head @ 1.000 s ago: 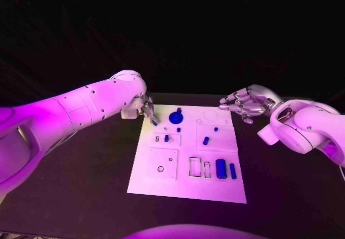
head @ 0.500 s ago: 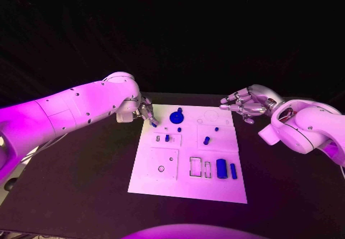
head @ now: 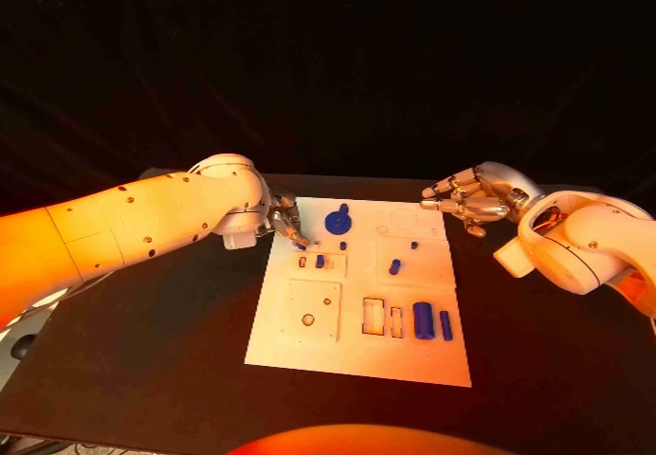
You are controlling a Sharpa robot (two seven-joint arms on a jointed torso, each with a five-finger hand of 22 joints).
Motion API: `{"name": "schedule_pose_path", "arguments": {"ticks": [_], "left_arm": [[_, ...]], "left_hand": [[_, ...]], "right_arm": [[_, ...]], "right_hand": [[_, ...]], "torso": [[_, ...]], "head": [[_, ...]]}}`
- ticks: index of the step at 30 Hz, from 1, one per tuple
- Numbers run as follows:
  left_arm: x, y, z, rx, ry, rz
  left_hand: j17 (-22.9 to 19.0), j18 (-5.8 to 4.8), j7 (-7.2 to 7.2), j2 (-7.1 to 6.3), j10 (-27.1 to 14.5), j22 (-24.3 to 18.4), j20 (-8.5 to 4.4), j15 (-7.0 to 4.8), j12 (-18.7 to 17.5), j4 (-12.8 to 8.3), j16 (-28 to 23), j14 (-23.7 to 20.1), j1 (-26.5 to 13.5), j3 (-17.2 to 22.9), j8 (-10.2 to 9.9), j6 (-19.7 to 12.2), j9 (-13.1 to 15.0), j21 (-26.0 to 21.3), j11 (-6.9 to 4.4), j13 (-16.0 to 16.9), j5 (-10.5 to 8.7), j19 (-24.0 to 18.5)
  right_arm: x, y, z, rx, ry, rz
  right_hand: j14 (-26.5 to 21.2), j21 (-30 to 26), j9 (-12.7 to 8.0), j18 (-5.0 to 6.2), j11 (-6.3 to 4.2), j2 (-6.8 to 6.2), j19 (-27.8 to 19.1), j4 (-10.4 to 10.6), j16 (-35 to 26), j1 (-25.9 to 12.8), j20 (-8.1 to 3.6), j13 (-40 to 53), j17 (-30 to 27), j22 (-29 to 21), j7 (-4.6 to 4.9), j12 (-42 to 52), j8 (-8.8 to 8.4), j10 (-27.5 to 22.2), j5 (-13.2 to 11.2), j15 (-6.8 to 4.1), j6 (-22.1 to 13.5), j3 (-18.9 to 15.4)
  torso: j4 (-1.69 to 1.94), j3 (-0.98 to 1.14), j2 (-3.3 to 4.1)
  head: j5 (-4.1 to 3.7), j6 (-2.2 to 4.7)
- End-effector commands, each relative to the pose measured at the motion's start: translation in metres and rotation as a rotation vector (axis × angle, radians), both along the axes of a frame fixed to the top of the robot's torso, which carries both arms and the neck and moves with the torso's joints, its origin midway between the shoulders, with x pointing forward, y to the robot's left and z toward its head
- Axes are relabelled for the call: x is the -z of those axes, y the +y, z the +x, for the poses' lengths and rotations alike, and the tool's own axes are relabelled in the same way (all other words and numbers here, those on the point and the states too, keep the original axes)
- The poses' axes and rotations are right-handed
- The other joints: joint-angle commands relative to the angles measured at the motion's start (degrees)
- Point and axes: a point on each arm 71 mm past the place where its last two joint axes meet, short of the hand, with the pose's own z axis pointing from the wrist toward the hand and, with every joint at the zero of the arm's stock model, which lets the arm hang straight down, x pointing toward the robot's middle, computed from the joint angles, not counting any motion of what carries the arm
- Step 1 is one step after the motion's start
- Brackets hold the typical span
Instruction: Assemble the parts on the task board
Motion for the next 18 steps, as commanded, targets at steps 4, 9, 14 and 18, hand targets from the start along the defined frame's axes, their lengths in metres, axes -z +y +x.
{"name": "schedule_pose_path", "arguments": {"ticks": [4, 9, 14, 18], "left_arm": [[0.005, -0.002, -0.004, 0.019, -0.048, 0.009], [0.011, -0.002, -0.008, 0.031, -0.025, 0.022], [0.014, -0.003, -0.012, 0.047, 0.000, 0.036], [0.016, -0.003, -0.014, 0.056, 0.013, 0.043]], "left_hand": [[15.06, 0.04, -0.34, -0.45, 0.54, 10.51, -0.13, 0.03, 0.11, -6.72, 0.14, 5.83, 0.08, 7.10, 0.32, 0.48, 0.08, 0.33, 0.02, 0.04, 0.02, 3.56], [15.06, 0.04, -0.34, -0.45, 0.54, 10.51, -0.13, 0.03, 0.11, -6.72, 0.14, 5.83, 0.08, 7.10, 0.32, 0.48, 0.08, 0.33, 0.02, 0.04, 0.02, 3.56], [15.06, 0.04, -0.34, -0.64, 0.61, 10.54, -0.14, 0.02, 0.14, -6.78, 0.14, 5.83, -0.03, 7.47, 0.37, 0.51, 0.10, 0.35, 0.00, 0.07, 0.01, 3.57], [15.06, 0.04, -0.34, -0.64, 0.61, 10.54, -0.14, 0.02, 0.14, -6.78, 0.14, 5.83, -0.03, 7.47, 0.37, 0.51, 0.10, 0.35, 0.00, 0.07, 0.01, 3.57]], "right_arm": [[0.001, 0.002, -0.001, -0.020, 0.004, 0.000], [0.001, 0.002, -0.001, -0.020, 0.005, 0.000], [0.001, 0.002, -0.001, -0.020, 0.006, 0.000], [0.002, 0.002, -0.001, -0.021, 0.006, 0.000]], "right_hand": [[1.90, -0.12, 0.07, 1.01, 0.06, 0.20, -0.37, 0.06, -0.22, 0.12, -0.13, 0.01, -0.03, -0.01, 0.03, -0.04, 0.30, -0.42, 0.21, -0.38, 0.08, -0.40], [1.90, -0.12, 0.07, 1.01, 0.06, 0.20, -0.37, 0.06, -0.22, 0.12, -0.13, 0.01, -0.03, -0.01, 0.03, -0.04, 0.30, -0.42, 0.21, -0.38, 0.08, -0.40], [1.90, -0.12, 0.07, 1.01, 0.06, 0.20, -0.37, 0.06, -0.22, 0.12, -0.13, 0.01, -0.03, -0.01, 0.03, -0.04, 0.30, -0.42, 0.21, -0.38, 0.08, -0.40], [1.90, -0.12, 0.07, 1.01, 0.06, 0.20, -0.37, 0.06, -0.22, 0.12, -0.13, 0.01, -0.03, -0.01, 0.03, -0.04, 0.30, -0.42, 0.21, -0.38, 0.08, -0.40]], "torso": [[-0.06, -0.02, 0.03], [-0.05, 0.01, 0.06], [-0.04, 0.04, 0.06], [-0.07, 0.03, 0.06]], "head": [[0.11, -0.09], [0.16, -0.14], [0.30, -0.26], [0.38, -0.35]]}}
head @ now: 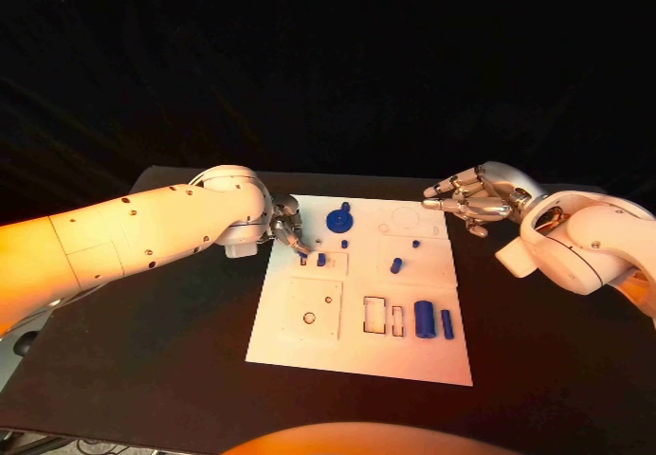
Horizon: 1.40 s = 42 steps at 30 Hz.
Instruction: Assemble the parts on the task board
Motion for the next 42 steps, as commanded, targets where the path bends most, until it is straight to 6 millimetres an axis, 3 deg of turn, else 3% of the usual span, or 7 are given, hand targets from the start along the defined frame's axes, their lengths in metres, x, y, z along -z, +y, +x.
{"name": "schedule_pose_path", "arguments": {"ticks": [1, 17, 42], "left_arm": [[0.0031, -0.0012, -0.0028, 0.028, 0.023, 0.024], [0.0075, -0.0013, -0.0096, 0.059, 0.074, 0.059], [0.0084, -0.0018, -0.0084, 0.027, 0.077, 0.086]], "left_hand": [[15.08, 0.03, -0.44, 0.04, 0.26, 10.54, -0.14, 0.02, 0.14, -5.86, 0.14, 5.83, 0.66, 6.12, 0.38, 0.40, 0.10, 0.35, -0.06, 0.07, 0.22, 3.57], [15.08, 0.04, -0.46, -0.28, 0.29, 10.51, -0.13, 0.02, 0.08, -6.01, 0.14, 5.83, 0.54, 6.61, 0.46, 0.50, 0.14, 0.31, -0.07, 0.00, 0.21, 3.56], [15.08, 0.07, -0.54, -0.03, 0.49, 10.45, -0.11, 0.02, 0.01, -5.19, 0.14, 5.83, -1.25, 8.18, 1.04, 0.92, 0.49, 0.19, -0.08, -0.08, 0.12, 3.51]], "right_arm": [[0.0005, 0.0018, -0.0009, -0.020, 0.002, -0.001], [0.0007, 0.0013, -0.0012, -0.021, 0.003, -0.002], [0.0009, 0.0013, -0.0015, -0.021, 0.004, -0.001]], "right_hand": [[1.90, -0.12, 0.08, 1.01, 0.06, 0.20, -0.37, 0.06, -0.22, 0.12, -0.13, 0.01, -0.03, -0.01, 0.03, -0.04, 0.30, -0.42, 0.22, -0.38, 0.08, -0.40], [1.90, -0.12, 0.08, 1.01, 0.06, 0.20, -0.37, 0.06, -0.22, 0.12, -0.13, 0.01, -0.03, -0.01, 0.03, -0.04, 0.30, -0.42, 0.22, -0.38, 0.08, -0.40], [1.90, -0.12, 0.08, 1.01, 0.06, 0.20, -0.37, 0.06, -0.22, 0.12, -0.13, 0.01, -0.03, -0.01, 0.03, -0.04, 0.30, -0.42, 0.22, -0.38, 0.08, -0.40]], "torso": [[-0.02, 0.02, 0.02], [-0.01, -0.04, 0.02], [-0.08, 0.05, 0.03]], "head": [[0.09, -0.10], [0.17, -0.58], [0.15, -0.88]]}}
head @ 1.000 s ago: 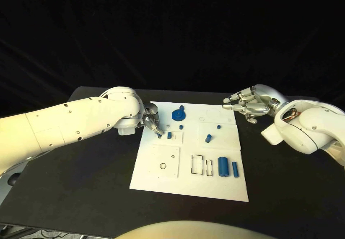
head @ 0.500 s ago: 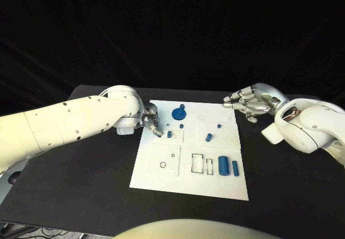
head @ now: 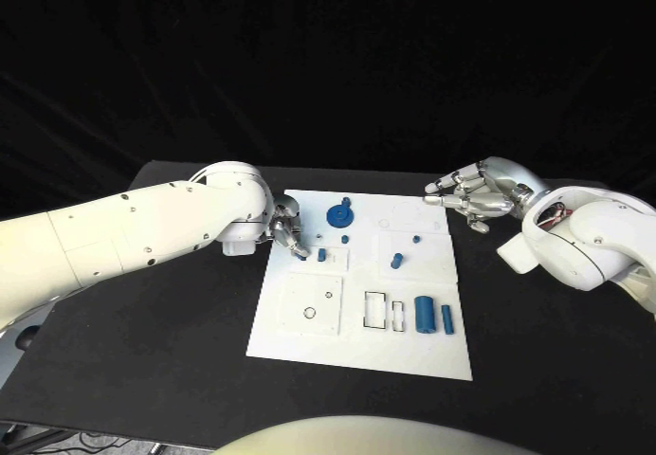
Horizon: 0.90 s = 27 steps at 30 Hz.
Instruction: Assemble the parts on the task board
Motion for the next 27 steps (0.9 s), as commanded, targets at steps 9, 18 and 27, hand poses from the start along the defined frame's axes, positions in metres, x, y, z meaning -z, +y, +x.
{"name": "schedule_pose_path", "arguments": {"ticks": [9, 18, 27], "left_arm": [[0.0060, -0.0050, -0.0011, -0.004, 0.035, 0.031], [0.0070, -0.0073, -0.0011, -0.005, 0.044, 0.039], [0.0069, -0.0072, 0.0007, -0.023, 0.032, 0.053]], "left_hand": [[15.09, -0.05, -1.15, -0.13, 1.03, 10.91, -0.27, -0.30, 0.49, -5.05, 0.14, 5.83, -3.44, 6.63, 1.58, 1.76, 1.23, 0.57, -0.52, 0.42, 0.08, 3.77], [15.09, -0.25, -1.87, -1.29, 1.65, 11.60, -0.67, -0.78, 0.95, -3.56, 0.14, 5.83, -7.36, 4.60, 2.48, 2.74, 2.19, 1.21, -1.10, 0.83, -0.02, 4.18], [15.09, -0.29, -2.14, -1.72, 2.00, 11.77, -0.90, -1.01, 1.29, -2.56, 0.14, 5.83, -9.88, 2.53, 2.77, 3.36, 2.64, 1.33, -1.34, 1.21, -0.08, 4.28]], "right_arm": [[0.0003, 0.0016, -0.0011, -0.019, 0.000, -0.001], [0.0002, 0.0016, -0.0012, -0.019, 0.000, -0.001], [0.0002, 0.0016, -0.0011, -0.021, 0.000, 0.000]], "right_hand": [[1.90, -0.12, 0.05, 1.02, 0.06, 0.20, -0.37, 0.06, -0.22, 0.13, -0.13, 0.01, -0.03, -0.01, 0.03, -0.04, 0.30, -0.42, 0.22, -0.38, 0.08, -0.40], [1.90, -0.12, 0.05, 1.02, 0.06, 0.20, -0.37, 0.06, -0.22, 0.13, -0.13, 0.01, -0.03, -0.01, 0.03, -0.04, 0.30, -0.42, 0.22, -0.38, 0.08, -0.40], [1.88, -0.31, 0.08, 1.06, 0.07, 0.32, -0.44, 0.23, -0.36, 0.16, -0.12, -0.18, -0.13, -0.28, 0.05, -0.14, 0.31, -0.51, 0.28, -0.37, 0.05, -0.72]], "torso": [[-0.04, 0.03, 0.02], [-0.02, 0.03, 0.01], [0.02, 0.01, 0.00]], "head": [[-0.16, -0.19], [-0.28, -0.33], [-0.39, -0.44]]}}
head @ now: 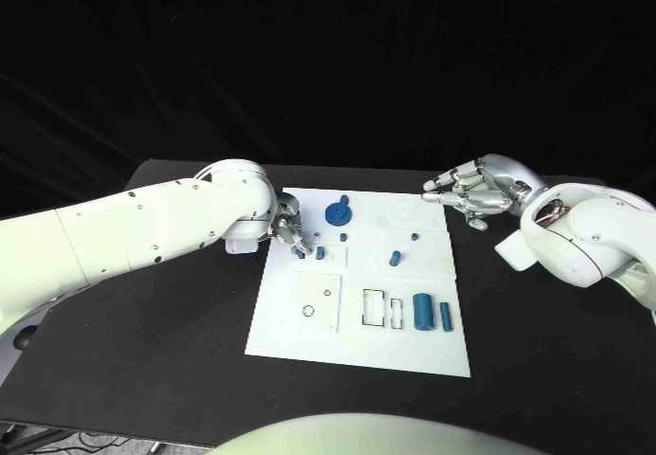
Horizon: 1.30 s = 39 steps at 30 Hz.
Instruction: Assemble the parts on the task board
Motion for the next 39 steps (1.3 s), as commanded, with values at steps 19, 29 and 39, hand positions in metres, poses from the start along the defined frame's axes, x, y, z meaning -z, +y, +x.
{"name": "schedule_pose_path", "arguments": {"ticks": [19, 29, 39], "left_arm": [[0.004, 0.003, 0.002, -0.029, -0.001, 0.035], [-0.001, 0.010, 0.001, -0.072, -0.060, -0.043], [-0.013, 0.020, -0.001, -0.142, -0.103, -0.212]], "left_hand": [[15.05, -0.29, -0.91, -2.37, 0.29, 11.86, -0.59, -0.51, 0.49, 4.74, 0.14, 6.02, -6.80, -8.39, 0.44, 2.21, 1.02, 0.23, -0.01, 0.29, 0.00, 4.21], [15.05, -0.07, -0.58, -0.91, -0.70, 11.22, -0.58, -0.47, -0.37, 5.65, 0.14, 6.02, -9.04, -18.27, 0.03, 0.66, 1.63, -0.63, 0.24, -0.64, 0.07, 3.84], [15.05, 0.80, 2.04, 2.97, -8.06, 8.49, 0.92, 1.33, -7.75, 5.79, 0.14, 6.02, -9.75, -25.10, -3.37, -5.00, -1.55, -4.05, 2.53, -8.87, 0.18, 2.30]], "right_arm": [[0.000, 0.001, -0.001, -0.020, 0.000, 0.002], [0.001, 0.001, -0.001, -0.019, 0.001, 0.003], [0.001, 0.000, 0.000, -0.016, 0.002, 0.002]], "right_hand": [[1.85, -0.46, 0.05, 1.09, 0.07, 0.27, -0.53, -0.18, -0.49, 0.22, -0.12, -0.20, -0.17, -0.30, 0.05, -0.28, 0.30, -0.63, 0.29, -0.37, 0.03, -0.43], [1.82, -0.50, 0.05, 1.10, 0.08, 0.26, -0.56, -0.17, -0.56, 0.24, -0.12, -0.25, -0.24, -0.36, 0.06, -0.33, 0.29, -0.68, 0.31, -0.36, 0.00, -0.48], [1.82, -0.50, 0.05, 1.10, 0.08, 0.26, -0.56, -0.17, -0.56, 0.24, -0.12, -0.25, -0.24, -0.36, 0.06, -0.33, 0.29, -0.68, 0.31, -0.36, 0.00, -0.48]], "torso": [[0.00, 0.01, -0.05], [-0.04, -0.05, -0.04], [0.01, -0.01, -0.01]], "head": [[-0.05, 0.02], [-0.22, 0.03], [-0.44, 0.31]]}}
